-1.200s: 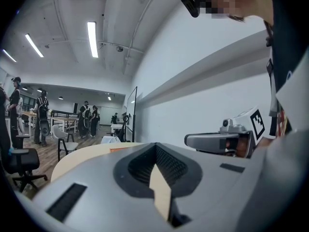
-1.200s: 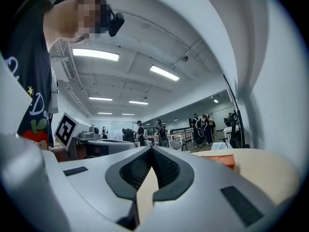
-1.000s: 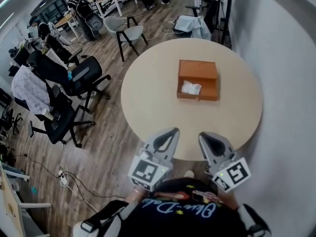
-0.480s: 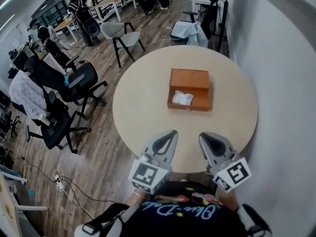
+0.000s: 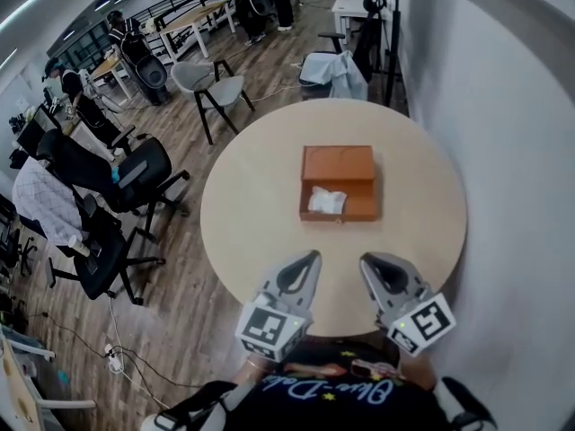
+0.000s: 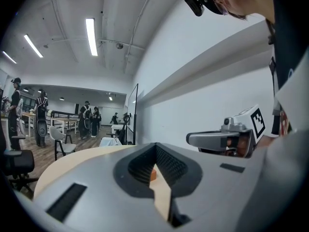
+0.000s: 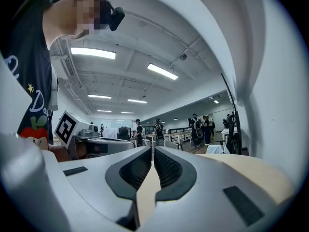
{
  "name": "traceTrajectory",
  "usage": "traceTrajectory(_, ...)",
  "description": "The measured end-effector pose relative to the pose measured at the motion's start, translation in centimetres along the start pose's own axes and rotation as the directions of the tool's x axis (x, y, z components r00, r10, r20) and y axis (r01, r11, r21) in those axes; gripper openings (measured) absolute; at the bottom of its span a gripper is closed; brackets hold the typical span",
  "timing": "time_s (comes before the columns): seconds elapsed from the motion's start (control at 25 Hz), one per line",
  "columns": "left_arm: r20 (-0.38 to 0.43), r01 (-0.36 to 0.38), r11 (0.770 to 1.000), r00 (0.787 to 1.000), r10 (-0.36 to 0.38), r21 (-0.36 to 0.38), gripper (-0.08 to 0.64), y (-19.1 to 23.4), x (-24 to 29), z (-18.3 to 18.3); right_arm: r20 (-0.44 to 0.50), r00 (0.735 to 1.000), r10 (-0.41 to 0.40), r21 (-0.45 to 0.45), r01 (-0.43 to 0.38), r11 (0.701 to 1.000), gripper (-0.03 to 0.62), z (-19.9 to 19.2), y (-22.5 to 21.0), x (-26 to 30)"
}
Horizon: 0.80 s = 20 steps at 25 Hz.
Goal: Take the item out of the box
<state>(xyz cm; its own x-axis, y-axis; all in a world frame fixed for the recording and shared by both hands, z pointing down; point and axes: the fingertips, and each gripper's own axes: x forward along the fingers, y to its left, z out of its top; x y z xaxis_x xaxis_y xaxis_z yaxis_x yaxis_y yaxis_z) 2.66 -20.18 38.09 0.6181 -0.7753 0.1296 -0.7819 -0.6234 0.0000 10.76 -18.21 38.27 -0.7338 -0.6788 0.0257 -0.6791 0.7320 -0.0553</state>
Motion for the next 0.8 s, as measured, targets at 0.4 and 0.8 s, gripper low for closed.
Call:
traceTrajectory(0.4, 0.017, 0.06, 0.998, 0.998, -0.06, 0.01, -0.015, 4.5, 4.2, 1.1, -0.014, 0.997, -0.07, -0.006, 0.07, 0.998, 0.0, 1.1, -3.6, 4.3)
traceTrajectory(0.8, -0.005, 0.067, 0.997, 0.998, -0.067, -0.033, -0.015, 8.8, 6.9, -0.5, -0.093, 0.993, -0.079, -0.027, 0.076, 0.997, 0.0, -0.2, -5.7, 8.3)
